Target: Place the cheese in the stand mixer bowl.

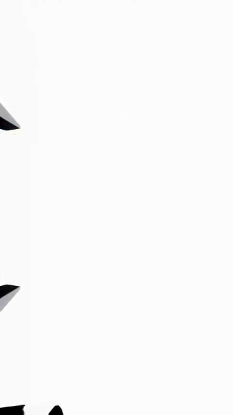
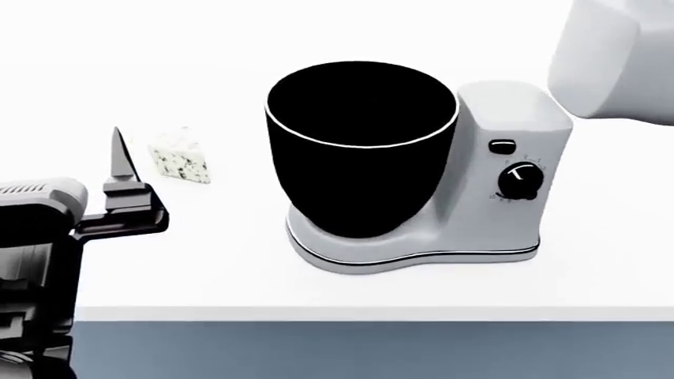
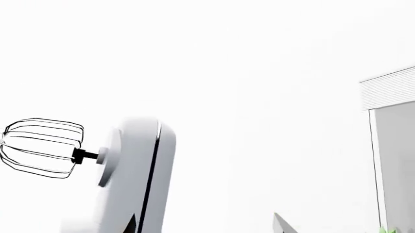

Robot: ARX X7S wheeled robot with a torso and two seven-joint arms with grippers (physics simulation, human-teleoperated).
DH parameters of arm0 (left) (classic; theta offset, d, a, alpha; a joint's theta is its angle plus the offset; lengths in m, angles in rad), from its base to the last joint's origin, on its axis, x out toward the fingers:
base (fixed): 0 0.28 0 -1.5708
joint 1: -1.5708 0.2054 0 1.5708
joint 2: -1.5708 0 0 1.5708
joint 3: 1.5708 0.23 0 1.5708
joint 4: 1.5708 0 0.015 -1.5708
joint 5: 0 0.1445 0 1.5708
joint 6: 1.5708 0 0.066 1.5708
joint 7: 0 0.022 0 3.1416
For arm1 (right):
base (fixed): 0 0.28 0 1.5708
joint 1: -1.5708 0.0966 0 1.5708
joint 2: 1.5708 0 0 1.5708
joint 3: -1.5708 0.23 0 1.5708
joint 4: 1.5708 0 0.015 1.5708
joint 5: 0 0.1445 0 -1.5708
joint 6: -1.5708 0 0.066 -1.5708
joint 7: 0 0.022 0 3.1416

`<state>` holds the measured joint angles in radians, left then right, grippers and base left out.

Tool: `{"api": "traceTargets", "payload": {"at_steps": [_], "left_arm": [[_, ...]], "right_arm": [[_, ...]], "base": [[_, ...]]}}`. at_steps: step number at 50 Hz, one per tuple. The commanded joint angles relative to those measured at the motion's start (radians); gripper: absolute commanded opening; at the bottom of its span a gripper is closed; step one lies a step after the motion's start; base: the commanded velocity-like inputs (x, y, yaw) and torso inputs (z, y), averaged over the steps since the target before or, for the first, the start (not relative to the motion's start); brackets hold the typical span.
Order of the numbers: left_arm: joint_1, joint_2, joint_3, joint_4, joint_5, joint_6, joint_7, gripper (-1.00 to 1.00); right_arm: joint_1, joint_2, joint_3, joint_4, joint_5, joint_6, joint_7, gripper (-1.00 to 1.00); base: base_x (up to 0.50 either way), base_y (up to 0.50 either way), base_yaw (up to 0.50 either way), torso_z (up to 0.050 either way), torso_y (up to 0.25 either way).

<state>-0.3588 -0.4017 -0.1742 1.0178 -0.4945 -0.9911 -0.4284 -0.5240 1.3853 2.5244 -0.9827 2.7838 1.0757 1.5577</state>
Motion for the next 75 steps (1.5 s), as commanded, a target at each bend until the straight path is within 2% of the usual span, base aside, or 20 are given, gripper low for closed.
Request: {"api": "traceTargets", "payload": {"at_steps": [1,9,14,17,21,23,27,34,44,50,65,75], "left_arm": [[0.007,-0.013,0.010,-0.010,-0.014,0.018,-0.016,1.00],[-0.013,-0.016,0.023,-0.022,-0.022,0.016,-0.031,1.00],[-0.152,0.032,0.062,-0.079,-0.051,-0.053,-0.069,1.00],[-0.309,0.099,0.150,-0.302,0.006,-0.029,-0.096,1.00],[-0.425,0.166,0.249,-0.631,0.100,0.097,-0.088,1.00],[-0.449,0.179,0.283,-0.711,0.138,0.150,-0.090,1.00],[-0.487,0.236,0.268,-0.862,0.116,0.218,-0.061,1.00],[-0.534,0.298,0.271,-1.099,0.179,0.382,-0.095,1.00],[-0.503,0.336,0.280,-1.186,0.191,0.448,-0.144,1.00],[-0.463,0.323,0.316,-1.138,0.209,0.412,-0.180,1.00],[-0.464,0.292,0.383,-1.116,0.305,0.385,-0.287,1.00],[-0.424,0.300,0.371,-1.048,0.312,0.327,-0.365,1.00]], "right_arm": [[-0.261,-0.012,0.451,-0.004,0.151,-0.015,0.012,1.00],[-0.261,-0.001,0.458,-0.010,0.153,-0.006,0.012,1.00],[-0.261,-0.011,0.463,-0.003,0.149,0.011,0.012,1.00],[-0.261,-0.012,0.468,-0.004,0.156,0.008,0.012,1.00],[-0.261,-0.015,0.467,-0.004,0.157,0.007,0.012,1.00],[-0.261,-0.014,0.462,-0.008,0.155,0.001,0.012,1.00],[-0.261,-0.016,0.468,-0.012,0.167,-0.008,0.012,1.00],[-0.261,-0.009,0.475,-0.019,0.181,-0.040,0.011,1.00],[-0.260,-0.002,0.474,-0.028,0.192,-0.061,0.011,1.00],[-0.260,-0.009,0.476,-0.033,0.202,-0.070,0.010,1.00],[-0.260,-0.008,0.469,-0.039,0.200,-0.073,0.010,1.00],[-0.260,-0.006,0.459,-0.044,0.193,-0.076,0.009,1.00]], "base": [[0.29,0.00,0.00,0.000,0.000],[0.44,0.00,0.00,0.000,0.000],[0.00,0.00,0.00,0.000,0.000],[0.00,0.00,0.00,0.000,0.000],[0.00,0.00,0.00,0.000,0.000],[0.00,0.00,0.00,0.000,0.000],[0.00,0.00,0.00,0.000,0.000],[0.00,0.00,0.00,0.000,0.000],[0.00,0.00,0.00,0.000,0.000],[0.00,0.00,0.00,0.000,0.000],[0.00,0.00,0.00,0.000,0.000],[0.00,0.00,0.00,0.000,0.000]]}}
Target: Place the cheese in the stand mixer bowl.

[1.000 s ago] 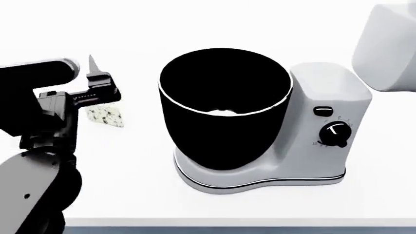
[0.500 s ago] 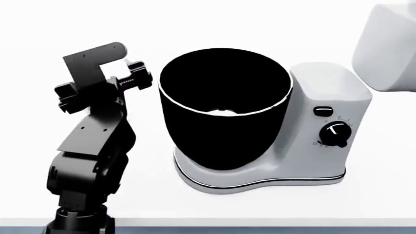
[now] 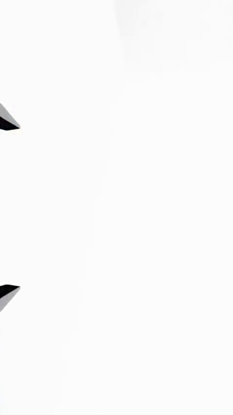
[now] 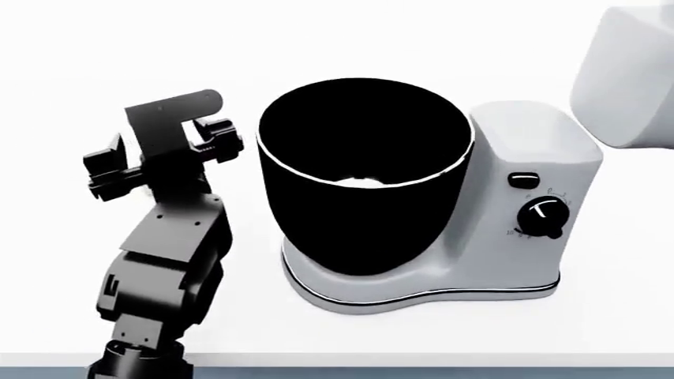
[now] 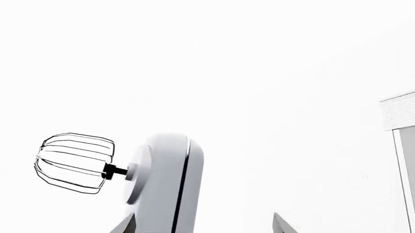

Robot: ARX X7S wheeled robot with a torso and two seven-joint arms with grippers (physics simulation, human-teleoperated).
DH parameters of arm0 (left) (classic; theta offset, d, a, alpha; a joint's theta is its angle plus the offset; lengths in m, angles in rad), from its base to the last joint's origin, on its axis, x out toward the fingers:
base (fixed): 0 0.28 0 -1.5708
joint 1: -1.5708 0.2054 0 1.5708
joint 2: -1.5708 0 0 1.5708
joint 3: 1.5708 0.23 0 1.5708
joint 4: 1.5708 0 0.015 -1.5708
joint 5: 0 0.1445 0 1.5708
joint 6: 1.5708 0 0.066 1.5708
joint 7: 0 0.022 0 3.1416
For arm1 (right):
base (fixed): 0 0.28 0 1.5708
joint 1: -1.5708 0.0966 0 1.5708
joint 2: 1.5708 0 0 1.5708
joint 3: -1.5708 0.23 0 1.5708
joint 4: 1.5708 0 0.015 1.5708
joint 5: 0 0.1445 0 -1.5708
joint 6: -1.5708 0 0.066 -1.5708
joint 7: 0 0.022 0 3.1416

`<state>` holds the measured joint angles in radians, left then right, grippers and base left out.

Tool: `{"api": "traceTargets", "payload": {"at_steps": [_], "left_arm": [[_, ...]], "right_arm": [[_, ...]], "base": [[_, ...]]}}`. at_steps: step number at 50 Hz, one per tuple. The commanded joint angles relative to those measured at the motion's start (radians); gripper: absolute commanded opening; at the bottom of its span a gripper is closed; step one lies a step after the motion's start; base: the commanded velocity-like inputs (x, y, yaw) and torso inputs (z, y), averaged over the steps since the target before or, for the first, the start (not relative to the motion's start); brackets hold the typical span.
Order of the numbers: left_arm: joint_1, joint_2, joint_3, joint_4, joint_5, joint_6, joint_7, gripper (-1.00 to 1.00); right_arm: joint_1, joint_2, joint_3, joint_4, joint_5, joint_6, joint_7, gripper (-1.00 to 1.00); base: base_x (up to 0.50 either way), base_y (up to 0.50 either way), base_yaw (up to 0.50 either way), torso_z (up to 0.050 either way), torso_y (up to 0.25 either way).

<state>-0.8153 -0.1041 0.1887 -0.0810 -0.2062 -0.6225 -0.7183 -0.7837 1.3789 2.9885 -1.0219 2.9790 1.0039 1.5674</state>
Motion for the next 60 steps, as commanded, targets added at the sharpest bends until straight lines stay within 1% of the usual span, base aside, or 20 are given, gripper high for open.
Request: {"api": "traceTargets", "payload": {"at_steps": [1,6,9,16,19,32,37,41,42,46,60], "left_arm": [[0.041,0.002,0.010,0.063,0.021,-0.045,-0.077,1.00],[0.091,0.010,0.008,0.147,-0.007,-0.063,-0.082,1.00],[0.101,0.013,0.007,0.155,-0.024,-0.059,-0.074,1.00],[0.094,0.010,0.007,0.111,-0.060,-0.038,-0.034,1.00],[0.083,0.017,-0.015,0.089,-0.101,-0.068,-0.019,1.00],[0.078,0.014,-0.019,0.043,-0.074,-0.048,-0.090,1.00],[0.072,0.016,-0.007,0.020,-0.071,-0.041,-0.098,1.00],[0.064,0.023,0.007,-0.031,-0.084,-0.031,-0.074,1.00],[0.063,0.027,-0.001,-0.051,-0.107,-0.039,-0.055,1.00],[0.058,0.027,0.000,-0.100,-0.110,-0.016,-0.050,1.00],[0.060,0.021,-0.011,-0.115,-0.101,0.018,-0.111,1.00]], "right_arm": [[0.000,0.002,-0.007,-0.005,-0.003,-0.005,0.000,1.00],[0.000,0.005,-0.009,-0.011,-0.002,-0.011,-0.001,1.00],[0.001,0.003,-0.005,-0.012,0.004,-0.013,-0.001,1.00],[0.001,0.012,-0.013,-0.020,-0.002,-0.024,-0.001,1.00],[0.001,0.015,-0.018,-0.023,-0.003,-0.025,-0.001,1.00],[0.001,0.009,-0.008,-0.020,0.006,-0.029,-0.002,1.00],[0.002,0.006,-0.006,-0.022,0.009,-0.032,-0.003,1.00],[0.002,0.003,-0.003,-0.022,0.013,-0.032,-0.004,1.00],[0.003,0.004,-0.007,-0.023,0.011,-0.031,-0.004,1.00],[0.004,0.003,-0.007,-0.024,0.013,-0.034,-0.005,1.00],[0.005,-0.004,-0.002,-0.021,0.015,-0.033,-0.008,1.00]], "base": [[0.00,0.00,0.00,0.000,0.000],[0.00,0.00,0.00,0.000,0.000],[0.00,0.00,0.00,0.000,0.000],[0.00,0.00,0.00,0.000,0.000],[0.00,0.00,0.00,0.000,0.000],[0.00,0.00,0.00,0.000,0.000],[0.00,0.00,0.00,0.000,0.000],[0.00,0.00,0.00,0.000,0.000],[0.00,0.00,0.00,0.000,0.000],[0.00,0.00,0.00,0.000,0.000],[0.00,0.00,0.00,0.000,0.000]]}}
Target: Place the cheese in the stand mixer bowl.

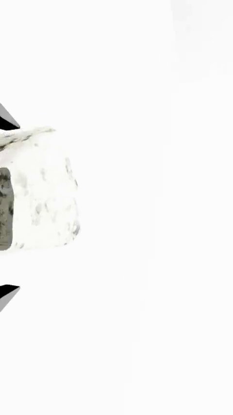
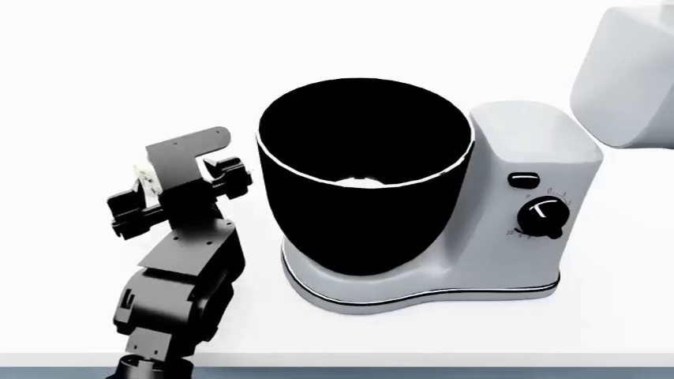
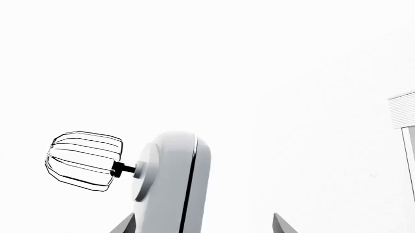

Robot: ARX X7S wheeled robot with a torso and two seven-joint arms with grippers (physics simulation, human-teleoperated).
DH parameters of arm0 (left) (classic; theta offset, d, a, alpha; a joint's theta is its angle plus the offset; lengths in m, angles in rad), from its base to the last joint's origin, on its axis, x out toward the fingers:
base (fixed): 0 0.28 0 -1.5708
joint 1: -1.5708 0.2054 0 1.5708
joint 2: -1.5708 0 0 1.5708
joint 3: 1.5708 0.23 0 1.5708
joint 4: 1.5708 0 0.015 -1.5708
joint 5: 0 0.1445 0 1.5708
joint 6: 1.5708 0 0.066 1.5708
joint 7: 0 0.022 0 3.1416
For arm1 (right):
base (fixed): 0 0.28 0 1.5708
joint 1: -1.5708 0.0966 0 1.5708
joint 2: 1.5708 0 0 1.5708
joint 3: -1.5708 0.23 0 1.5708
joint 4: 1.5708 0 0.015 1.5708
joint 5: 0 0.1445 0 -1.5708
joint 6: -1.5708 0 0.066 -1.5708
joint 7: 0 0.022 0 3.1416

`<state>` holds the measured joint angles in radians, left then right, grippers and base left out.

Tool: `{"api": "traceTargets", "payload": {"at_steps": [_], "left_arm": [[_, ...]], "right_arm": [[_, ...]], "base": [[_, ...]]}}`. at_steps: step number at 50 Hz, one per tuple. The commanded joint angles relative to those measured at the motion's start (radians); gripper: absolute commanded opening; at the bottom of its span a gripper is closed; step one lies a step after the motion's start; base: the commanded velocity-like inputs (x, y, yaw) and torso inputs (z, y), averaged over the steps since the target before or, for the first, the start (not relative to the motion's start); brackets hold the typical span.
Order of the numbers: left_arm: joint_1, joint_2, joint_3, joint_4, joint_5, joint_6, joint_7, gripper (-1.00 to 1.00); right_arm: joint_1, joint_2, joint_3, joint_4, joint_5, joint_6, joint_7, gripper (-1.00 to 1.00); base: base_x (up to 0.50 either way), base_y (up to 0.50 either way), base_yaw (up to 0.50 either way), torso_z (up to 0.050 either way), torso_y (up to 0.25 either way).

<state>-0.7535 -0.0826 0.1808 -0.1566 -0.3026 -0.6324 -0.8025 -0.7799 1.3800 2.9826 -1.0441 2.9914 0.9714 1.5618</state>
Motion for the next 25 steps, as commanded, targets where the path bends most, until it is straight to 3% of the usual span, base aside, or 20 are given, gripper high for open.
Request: {"api": "traceTargets", "payload": {"at_steps": [1,9,10,22,25], "left_arm": [[-0.004,-0.001,-0.002,-0.049,-0.005,0.034,-0.026,1.00],[-0.010,-0.004,0.013,-0.087,-0.018,0.055,-0.001,1.00],[-0.011,-0.004,0.013,-0.086,-0.022,0.055,0.002,-1.00],[-0.002,-0.011,0.021,-0.052,-0.042,0.048,-0.005,-1.00],[0.009,-0.035,0.027,0.055,-0.057,0.016,-0.002,-1.00]], "right_arm": [[0.001,-0.005,0.002,0.001,0.001,-0.002,-0.003,1.00],[0.003,-0.005,0.001,-0.001,0.003,-0.004,-0.004,1.00],[0.002,-0.006,0.003,0.000,0.004,-0.003,-0.004,1.00],[0.010,-0.010,-0.003,-0.001,0.007,-0.002,-0.008,1.00],[0.012,-0.014,-0.005,0.000,0.005,-0.001,-0.011,1.00]], "base": [[0.00,0.00,0.00,0.000,0.000],[0.00,0.00,0.00,0.000,0.000],[0.00,0.00,0.00,0.000,0.000],[0.00,0.00,0.00,0.000,0.000],[0.00,0.00,0.00,0.000,0.000]]}}
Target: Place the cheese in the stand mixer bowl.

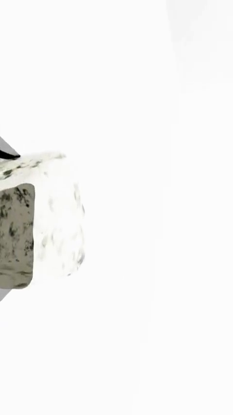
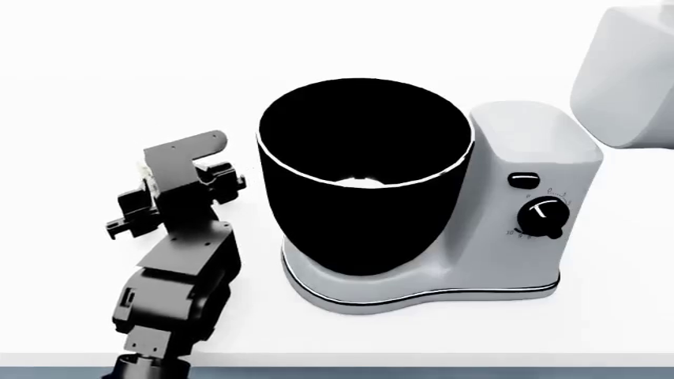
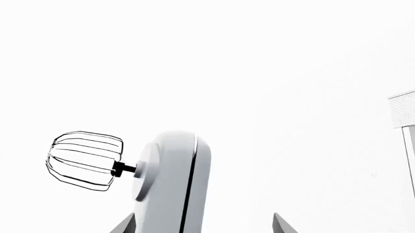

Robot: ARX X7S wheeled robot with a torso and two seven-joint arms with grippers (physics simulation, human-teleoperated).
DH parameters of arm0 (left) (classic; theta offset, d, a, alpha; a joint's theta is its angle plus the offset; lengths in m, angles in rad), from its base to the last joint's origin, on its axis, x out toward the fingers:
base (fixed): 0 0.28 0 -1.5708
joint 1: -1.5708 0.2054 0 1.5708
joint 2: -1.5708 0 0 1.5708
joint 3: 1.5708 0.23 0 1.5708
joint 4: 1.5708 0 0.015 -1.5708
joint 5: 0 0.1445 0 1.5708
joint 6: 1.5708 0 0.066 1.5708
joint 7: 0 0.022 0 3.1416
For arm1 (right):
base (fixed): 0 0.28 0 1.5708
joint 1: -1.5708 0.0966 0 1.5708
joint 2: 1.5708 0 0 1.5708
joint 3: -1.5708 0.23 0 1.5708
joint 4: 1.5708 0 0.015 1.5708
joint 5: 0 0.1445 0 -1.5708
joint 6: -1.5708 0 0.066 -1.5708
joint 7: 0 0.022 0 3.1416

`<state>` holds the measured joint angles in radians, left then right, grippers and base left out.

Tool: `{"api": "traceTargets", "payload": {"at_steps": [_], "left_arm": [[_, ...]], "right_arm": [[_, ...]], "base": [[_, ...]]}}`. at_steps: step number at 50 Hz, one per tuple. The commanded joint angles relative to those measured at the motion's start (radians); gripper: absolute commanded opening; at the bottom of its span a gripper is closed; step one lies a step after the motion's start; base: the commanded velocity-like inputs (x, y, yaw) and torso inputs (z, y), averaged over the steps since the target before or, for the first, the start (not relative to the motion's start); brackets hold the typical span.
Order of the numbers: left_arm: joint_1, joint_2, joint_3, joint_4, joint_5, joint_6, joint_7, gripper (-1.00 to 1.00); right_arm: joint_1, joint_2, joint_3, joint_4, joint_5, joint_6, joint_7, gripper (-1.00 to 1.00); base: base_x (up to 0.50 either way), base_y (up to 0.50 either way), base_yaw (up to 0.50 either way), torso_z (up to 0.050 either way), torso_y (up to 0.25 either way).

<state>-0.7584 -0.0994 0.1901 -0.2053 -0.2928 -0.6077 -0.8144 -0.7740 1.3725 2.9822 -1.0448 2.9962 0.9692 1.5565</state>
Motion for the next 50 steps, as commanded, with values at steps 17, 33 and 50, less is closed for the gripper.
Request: {"api": "traceTargets", "payload": {"at_steps": [17,33,50], "left_arm": [[-0.132,-0.198,0.015,0.369,-0.037,-0.144,0.008,-1.00],[-0.404,-0.235,0.018,0.574,-0.361,-0.390,0.312,-1.00],[-0.514,-0.126,-0.220,0.669,-0.915,-0.687,0.365,-1.00]], "right_arm": [[0.002,0.002,-0.002,0.001,0.000,-0.004,-0.004,1.00],[0.041,0.018,-0.058,-0.001,-0.008,-0.004,-0.007,1.00],[0.048,-0.015,-0.043,0.004,0.004,0.003,-0.029,1.00]], "base": [[0.00,0.00,0.00,0.000,0.000],[0.00,0.00,0.00,0.000,0.000],[0.00,0.00,0.00,0.000,0.001]]}}
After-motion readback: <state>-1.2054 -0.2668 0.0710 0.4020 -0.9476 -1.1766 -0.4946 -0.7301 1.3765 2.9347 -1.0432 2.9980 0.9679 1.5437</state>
